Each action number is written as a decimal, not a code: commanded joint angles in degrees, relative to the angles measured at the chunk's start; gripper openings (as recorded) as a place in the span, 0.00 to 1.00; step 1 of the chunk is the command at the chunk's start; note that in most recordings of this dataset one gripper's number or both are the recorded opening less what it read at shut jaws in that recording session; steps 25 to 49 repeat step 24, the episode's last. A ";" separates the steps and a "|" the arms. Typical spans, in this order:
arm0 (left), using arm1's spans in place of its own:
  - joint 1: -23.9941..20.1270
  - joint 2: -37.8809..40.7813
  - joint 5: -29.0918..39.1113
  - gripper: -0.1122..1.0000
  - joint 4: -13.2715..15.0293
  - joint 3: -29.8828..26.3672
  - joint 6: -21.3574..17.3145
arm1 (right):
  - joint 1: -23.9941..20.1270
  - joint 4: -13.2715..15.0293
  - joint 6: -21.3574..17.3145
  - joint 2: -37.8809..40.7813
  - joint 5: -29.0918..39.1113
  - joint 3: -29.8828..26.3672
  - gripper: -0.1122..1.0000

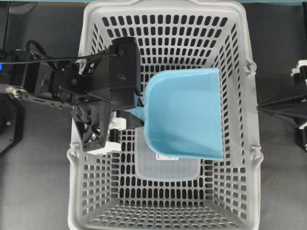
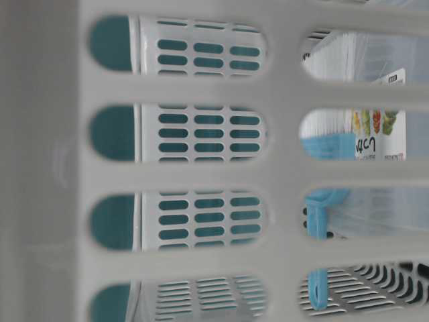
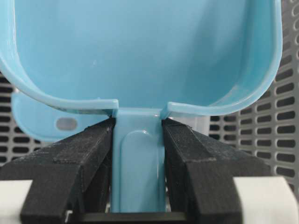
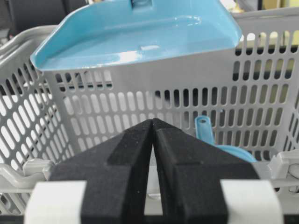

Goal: Pick up the dustpan from the shopping basket with the left arm.
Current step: 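Hold the dustpan raised above the basket with the left gripper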

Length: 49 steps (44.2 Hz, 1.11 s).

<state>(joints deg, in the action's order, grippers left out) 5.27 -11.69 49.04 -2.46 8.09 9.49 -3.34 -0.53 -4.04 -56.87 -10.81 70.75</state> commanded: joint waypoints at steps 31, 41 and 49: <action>0.70 0.00 -0.53 0.36 -0.18 0.88 0.97 | -0.18 -0.26 -0.09 0.18 -0.35 -0.18 0.10; 0.70 0.00 -0.53 0.36 -0.18 0.88 0.97 | -0.18 -0.26 -0.09 0.18 -0.35 -0.18 0.10; 0.70 0.00 -0.53 0.36 -0.18 0.88 0.97 | -0.18 -0.26 -0.09 0.18 -0.35 -0.18 0.10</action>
